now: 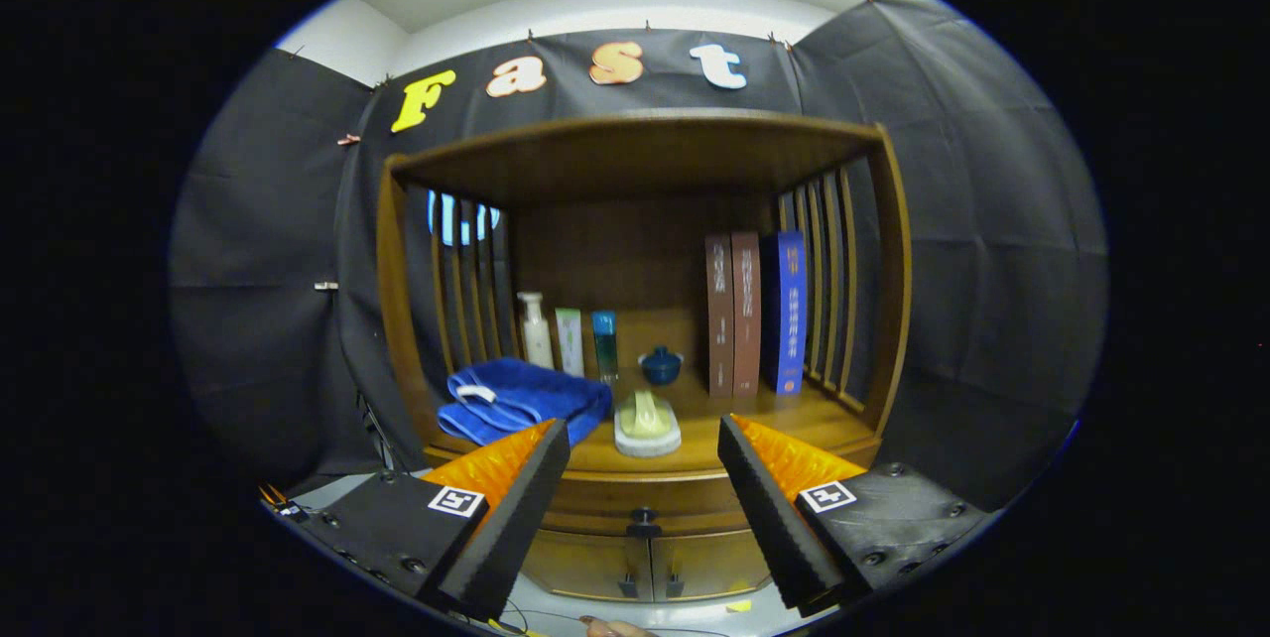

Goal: Pull open the drawer, take out the items inside it, and place them on the countertop above the cabinet.

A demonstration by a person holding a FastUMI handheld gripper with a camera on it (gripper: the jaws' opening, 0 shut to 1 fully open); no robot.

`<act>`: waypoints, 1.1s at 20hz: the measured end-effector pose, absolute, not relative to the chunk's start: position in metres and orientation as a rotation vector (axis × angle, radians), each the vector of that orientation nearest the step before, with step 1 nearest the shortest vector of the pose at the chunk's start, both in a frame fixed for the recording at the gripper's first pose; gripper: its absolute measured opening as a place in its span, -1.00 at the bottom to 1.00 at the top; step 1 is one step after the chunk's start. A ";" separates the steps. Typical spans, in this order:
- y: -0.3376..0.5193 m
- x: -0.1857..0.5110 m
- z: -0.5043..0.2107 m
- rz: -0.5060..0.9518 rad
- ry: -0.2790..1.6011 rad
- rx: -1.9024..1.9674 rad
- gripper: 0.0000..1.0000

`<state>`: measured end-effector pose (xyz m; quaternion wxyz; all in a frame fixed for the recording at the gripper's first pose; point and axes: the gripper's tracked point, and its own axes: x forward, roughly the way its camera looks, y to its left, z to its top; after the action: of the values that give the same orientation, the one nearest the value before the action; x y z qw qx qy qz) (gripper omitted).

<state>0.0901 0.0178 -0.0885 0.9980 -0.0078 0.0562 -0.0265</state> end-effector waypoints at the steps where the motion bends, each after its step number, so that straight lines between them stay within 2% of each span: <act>1: 0.022 0.080 -0.066 -0.044 0.085 -0.018 0.98; 4: 0.030 0.058 -0.014 -0.028 0.023 0.005 0.99; 7: 0.037 0.041 0.008 -0.004 0.014 0.044 0.98; 22: 0.034 0.026 0.013 0.002 0.044 0.016 0.98</act>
<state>0.0260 0.0344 0.0130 0.9997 0.0078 0.0222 0.0008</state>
